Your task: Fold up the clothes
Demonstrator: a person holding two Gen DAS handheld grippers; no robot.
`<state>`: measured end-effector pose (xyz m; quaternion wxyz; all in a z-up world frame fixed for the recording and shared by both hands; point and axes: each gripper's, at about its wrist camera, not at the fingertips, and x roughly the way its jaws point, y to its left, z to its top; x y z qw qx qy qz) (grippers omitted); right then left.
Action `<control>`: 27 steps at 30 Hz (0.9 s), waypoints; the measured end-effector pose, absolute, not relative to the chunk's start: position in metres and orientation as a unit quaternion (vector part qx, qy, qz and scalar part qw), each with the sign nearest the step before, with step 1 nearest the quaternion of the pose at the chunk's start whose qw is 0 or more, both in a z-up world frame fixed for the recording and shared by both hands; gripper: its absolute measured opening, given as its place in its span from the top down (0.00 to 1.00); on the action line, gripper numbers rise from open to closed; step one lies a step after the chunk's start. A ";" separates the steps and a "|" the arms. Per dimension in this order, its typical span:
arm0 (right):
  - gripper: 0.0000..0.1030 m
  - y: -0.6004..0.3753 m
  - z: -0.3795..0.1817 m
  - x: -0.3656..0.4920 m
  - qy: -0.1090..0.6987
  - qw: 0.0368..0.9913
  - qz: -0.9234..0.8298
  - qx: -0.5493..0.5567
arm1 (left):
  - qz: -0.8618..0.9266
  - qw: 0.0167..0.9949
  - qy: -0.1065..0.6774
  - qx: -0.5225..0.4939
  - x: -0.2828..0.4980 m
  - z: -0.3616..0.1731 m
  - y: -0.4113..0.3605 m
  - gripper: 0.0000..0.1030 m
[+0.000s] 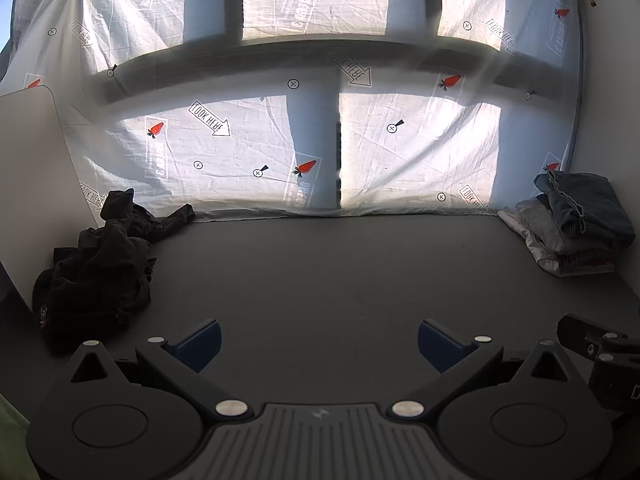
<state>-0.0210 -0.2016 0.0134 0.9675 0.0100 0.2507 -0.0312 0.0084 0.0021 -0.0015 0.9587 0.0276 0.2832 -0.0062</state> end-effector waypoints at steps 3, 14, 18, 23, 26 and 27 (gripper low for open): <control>0.00 -0.200 0.013 -0.021 0.250 0.968 -0.033 0.012 | -0.006 0.959 0.283 0.028 0.008 -0.002 0.001 0.00; 0.00 -0.201 0.011 -0.020 0.250 0.968 -0.031 0.012 | -0.004 0.958 0.286 0.028 0.012 -0.001 0.000 0.00; 0.00 -0.201 0.011 -0.020 0.250 0.968 -0.031 0.012 | -0.003 0.958 0.286 0.028 0.011 -0.001 -0.001 0.00; 0.00 -0.201 0.013 -0.017 0.251 0.967 -0.031 0.012 | -0.002 0.957 0.287 0.028 0.012 -0.001 -0.002 0.00; 0.00 -0.202 0.012 -0.017 0.250 0.968 -0.030 0.013 | -0.001 0.957 0.288 0.029 0.012 -0.001 -0.003 0.00; 0.00 -0.203 0.012 -0.017 0.250 0.968 -0.030 0.013 | 0.000 0.957 0.288 0.029 0.012 -0.001 -0.003 0.00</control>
